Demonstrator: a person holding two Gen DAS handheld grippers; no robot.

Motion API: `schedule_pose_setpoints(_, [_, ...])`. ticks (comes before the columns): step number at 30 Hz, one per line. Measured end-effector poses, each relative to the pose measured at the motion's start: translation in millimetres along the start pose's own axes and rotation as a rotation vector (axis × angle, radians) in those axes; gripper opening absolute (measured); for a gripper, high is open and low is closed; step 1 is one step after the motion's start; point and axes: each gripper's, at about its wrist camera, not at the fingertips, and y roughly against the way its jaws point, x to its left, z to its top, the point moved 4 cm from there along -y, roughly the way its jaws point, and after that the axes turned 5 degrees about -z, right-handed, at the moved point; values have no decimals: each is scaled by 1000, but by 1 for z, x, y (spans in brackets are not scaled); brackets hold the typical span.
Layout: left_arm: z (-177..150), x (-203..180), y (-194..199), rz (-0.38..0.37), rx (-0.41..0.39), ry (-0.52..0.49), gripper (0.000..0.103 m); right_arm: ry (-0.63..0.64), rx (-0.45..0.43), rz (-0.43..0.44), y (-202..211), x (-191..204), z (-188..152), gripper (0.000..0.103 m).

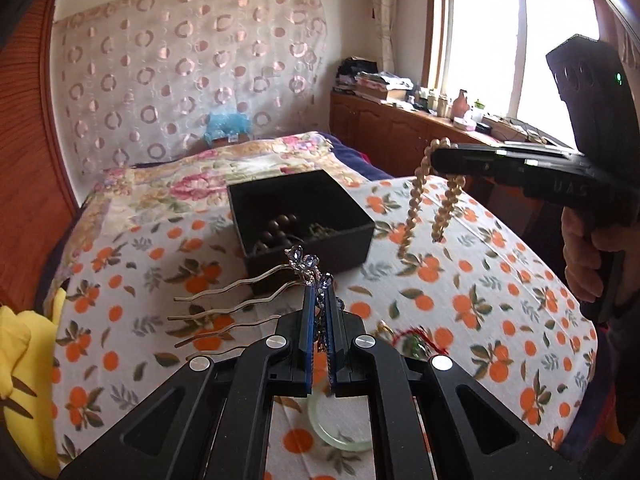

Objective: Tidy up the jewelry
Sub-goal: 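Lower the pearls into the black box with the right tool while the left tool drops the hairpins in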

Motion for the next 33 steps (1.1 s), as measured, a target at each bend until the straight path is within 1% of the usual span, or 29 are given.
schedule_pose_setpoints(3, [7,6,-2,7,-8,3,4,-6,-8,4,-6,-1,17,16])
schedule_pose_setpoints(8, [18,10,-4,16,-16,-1,4,-22,-4,-13,-26,-6,39,16])
schedule_pose_setpoints(10, [23,11,-6,20,-18,-6,4,-31,5,-22,-38,-9,44,16])
schedule_pose_setpoints(13, [32,12,-10,21,-20,-11,4,-57,30,-9,-54,-14,46,16])
schedule_pose_setpoints(16, [42,15,-16,15,-21,-1,4,-94,68,20,-72,-20,44,18])
schedule_pose_setpoints(17, [45,17,-18,17,-20,0,4,-106,76,29,-76,-22,43,23])
schedule_pose_setpoints(18, [49,18,-21,23,-19,-1,4,-110,81,33,-78,-23,42,30])
schedule_pose_setpoints(20, [53,19,-26,31,-16,-4,4,-118,86,27,-82,-27,40,34])
schedule_pose_setpoints(25, [64,19,-41,48,0,-22,4,-106,100,-8,-79,-34,28,34])
schedule_pose_setpoints(33, [76,21,-75,65,37,-27,4,-74,131,-45,-67,-42,-15,34])
